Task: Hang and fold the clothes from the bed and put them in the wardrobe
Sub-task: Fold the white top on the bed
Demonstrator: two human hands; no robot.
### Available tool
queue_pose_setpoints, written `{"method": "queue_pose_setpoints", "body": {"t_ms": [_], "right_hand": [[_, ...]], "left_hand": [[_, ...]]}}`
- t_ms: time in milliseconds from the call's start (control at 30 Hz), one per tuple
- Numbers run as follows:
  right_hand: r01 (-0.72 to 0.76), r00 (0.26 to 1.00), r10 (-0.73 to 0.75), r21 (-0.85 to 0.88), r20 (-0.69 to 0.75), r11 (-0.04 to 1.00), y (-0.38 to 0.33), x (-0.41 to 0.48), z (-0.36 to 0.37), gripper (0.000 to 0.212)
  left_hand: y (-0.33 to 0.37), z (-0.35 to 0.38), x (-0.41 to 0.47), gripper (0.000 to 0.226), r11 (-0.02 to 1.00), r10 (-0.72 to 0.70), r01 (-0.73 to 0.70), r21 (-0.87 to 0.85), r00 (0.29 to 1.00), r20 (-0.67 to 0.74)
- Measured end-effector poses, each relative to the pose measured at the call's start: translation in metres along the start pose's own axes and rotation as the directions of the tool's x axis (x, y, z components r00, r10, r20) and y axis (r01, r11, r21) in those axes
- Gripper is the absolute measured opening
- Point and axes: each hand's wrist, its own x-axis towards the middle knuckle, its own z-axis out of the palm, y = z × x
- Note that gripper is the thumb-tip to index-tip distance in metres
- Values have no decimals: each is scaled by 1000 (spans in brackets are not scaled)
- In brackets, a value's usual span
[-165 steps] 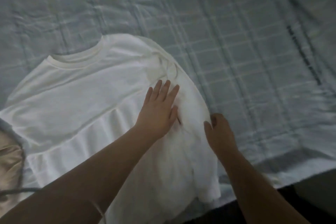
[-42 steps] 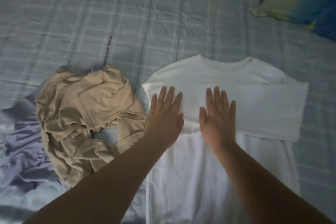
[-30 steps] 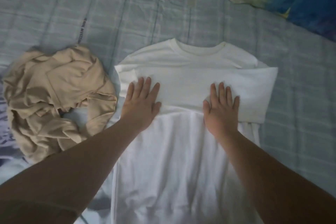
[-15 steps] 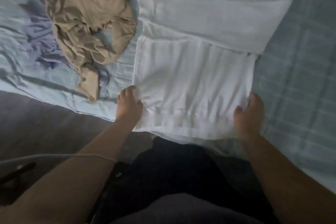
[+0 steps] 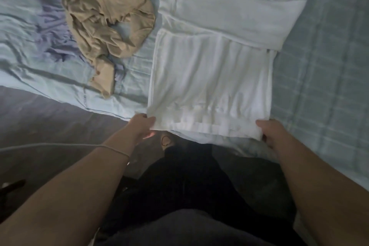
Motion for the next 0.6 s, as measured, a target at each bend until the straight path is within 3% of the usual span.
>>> {"method": "queue_pose_setpoints", "body": {"t_ms": [100, 233, 433, 600], "right_hand": [[-9, 999, 11, 71, -33, 997, 3, -11, -9, 44], [-20, 996, -8, 299, 93, 954, 10, -41, -23, 34], [-77, 994, 26, 488, 109, 870, 33, -79, -41, 25], [-189, 982, 142, 595, 125, 781, 49, -103, -41, 16]], "left_hand": [[-9, -11, 0, 15, 991, 10, -2, -132, 998, 65], [-18, -19, -10, 18, 910, 68, 27, -413, 975, 213], [-34, -31, -20, 12, 887, 117, 2, -463, 967, 228], [-58, -50, -20, 11, 863, 70, 56, -503, 971, 229]]}}
